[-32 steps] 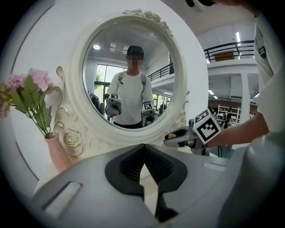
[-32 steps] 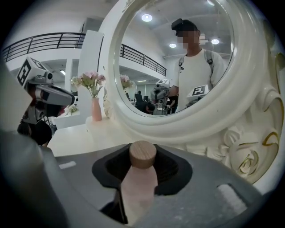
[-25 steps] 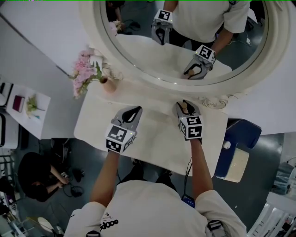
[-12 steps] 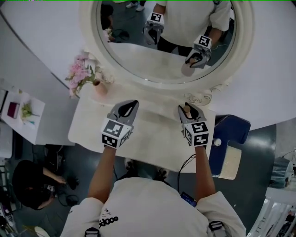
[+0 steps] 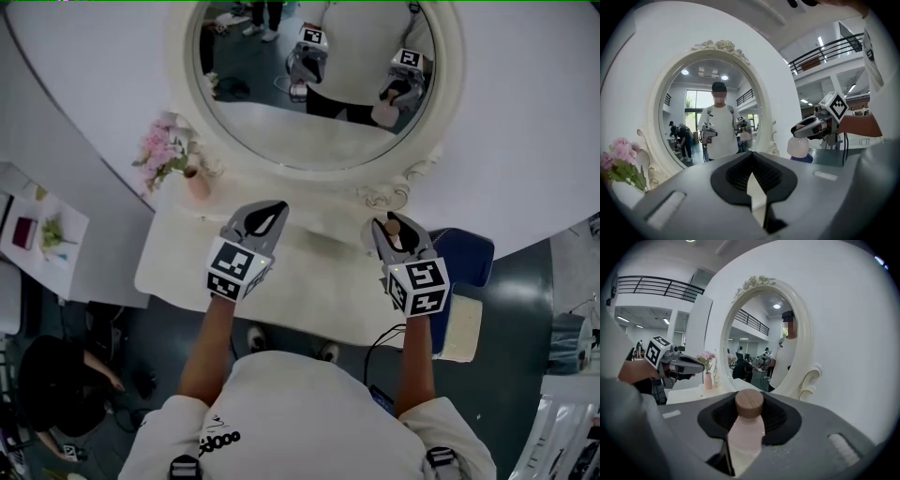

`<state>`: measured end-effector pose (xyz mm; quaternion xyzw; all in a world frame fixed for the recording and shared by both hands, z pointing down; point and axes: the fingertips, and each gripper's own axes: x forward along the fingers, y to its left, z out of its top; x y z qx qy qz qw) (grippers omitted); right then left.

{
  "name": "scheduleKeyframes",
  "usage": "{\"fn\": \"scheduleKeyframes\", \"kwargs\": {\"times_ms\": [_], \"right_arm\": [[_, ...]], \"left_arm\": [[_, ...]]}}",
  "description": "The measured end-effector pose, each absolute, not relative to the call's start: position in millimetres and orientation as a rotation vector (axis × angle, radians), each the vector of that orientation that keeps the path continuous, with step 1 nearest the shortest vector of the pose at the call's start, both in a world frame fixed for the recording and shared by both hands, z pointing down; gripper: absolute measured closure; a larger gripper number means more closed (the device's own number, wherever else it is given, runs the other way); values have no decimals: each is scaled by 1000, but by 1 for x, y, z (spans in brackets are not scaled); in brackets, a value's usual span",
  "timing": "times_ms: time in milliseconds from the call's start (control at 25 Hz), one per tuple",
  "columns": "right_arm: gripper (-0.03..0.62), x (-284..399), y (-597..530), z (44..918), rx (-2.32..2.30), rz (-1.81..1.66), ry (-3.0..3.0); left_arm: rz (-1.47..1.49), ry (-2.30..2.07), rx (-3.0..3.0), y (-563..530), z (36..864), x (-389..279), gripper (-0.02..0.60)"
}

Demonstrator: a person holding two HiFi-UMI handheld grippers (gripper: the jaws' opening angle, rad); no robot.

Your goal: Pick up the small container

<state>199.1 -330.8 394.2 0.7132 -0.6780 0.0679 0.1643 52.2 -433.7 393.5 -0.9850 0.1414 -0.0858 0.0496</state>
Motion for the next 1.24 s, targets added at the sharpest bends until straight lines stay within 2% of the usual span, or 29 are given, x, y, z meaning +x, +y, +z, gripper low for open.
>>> {"fn": "scheduleKeyframes", "kwargs": {"times_ms": [360, 1240], "right_arm": [[468, 181, -318, 359, 2018, 110, -1964], [468, 176, -316, 360, 2004, 126, -1982]], "left_arm": [[-213, 379, -2957, -415, 368, 55, 565], [-256, 397, -2958, -408, 374, 47, 565]]}}
